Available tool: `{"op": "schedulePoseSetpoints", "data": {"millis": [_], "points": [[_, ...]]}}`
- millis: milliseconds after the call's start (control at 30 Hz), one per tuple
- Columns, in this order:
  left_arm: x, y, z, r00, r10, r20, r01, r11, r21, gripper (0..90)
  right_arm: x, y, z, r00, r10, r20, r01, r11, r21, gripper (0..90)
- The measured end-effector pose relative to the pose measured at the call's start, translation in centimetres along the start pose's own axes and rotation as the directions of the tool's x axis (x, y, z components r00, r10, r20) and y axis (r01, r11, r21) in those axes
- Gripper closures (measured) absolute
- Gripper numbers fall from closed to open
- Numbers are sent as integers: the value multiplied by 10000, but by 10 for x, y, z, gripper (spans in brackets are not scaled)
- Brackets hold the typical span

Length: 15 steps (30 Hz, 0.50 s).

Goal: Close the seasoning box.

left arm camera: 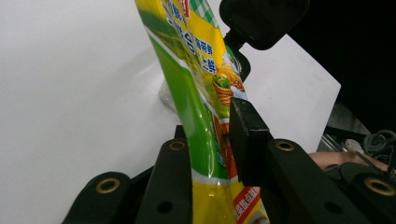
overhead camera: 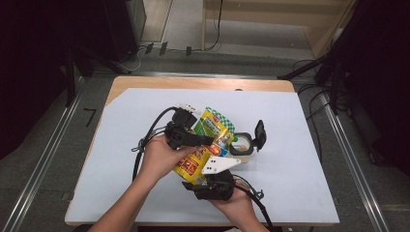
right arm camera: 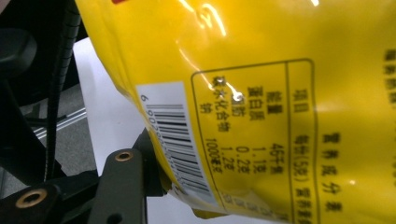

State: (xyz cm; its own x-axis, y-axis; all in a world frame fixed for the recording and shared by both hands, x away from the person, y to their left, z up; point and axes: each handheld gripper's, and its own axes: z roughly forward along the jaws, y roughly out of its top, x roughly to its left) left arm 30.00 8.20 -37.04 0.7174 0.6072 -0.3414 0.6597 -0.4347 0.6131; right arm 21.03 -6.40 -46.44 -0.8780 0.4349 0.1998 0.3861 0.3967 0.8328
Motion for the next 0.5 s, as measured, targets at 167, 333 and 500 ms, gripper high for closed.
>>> {"op": "schedulePoseSetpoints", "data": {"millis": [167,333,500], "points": [[-4,1,3,9999,43,-150,-42,10000,39,811,1,0,1,9996,143,234,-146,9998,110,511],[-6,1,5,9997,24,-233,-22,10000,78,816,2,0,3,9983,154,565,-176,9991,396,503],[-7,0,8,9995,-53,-310,56,9999,108,819,3,0,3,9951,288,950,-345,9977,586,528]]}}
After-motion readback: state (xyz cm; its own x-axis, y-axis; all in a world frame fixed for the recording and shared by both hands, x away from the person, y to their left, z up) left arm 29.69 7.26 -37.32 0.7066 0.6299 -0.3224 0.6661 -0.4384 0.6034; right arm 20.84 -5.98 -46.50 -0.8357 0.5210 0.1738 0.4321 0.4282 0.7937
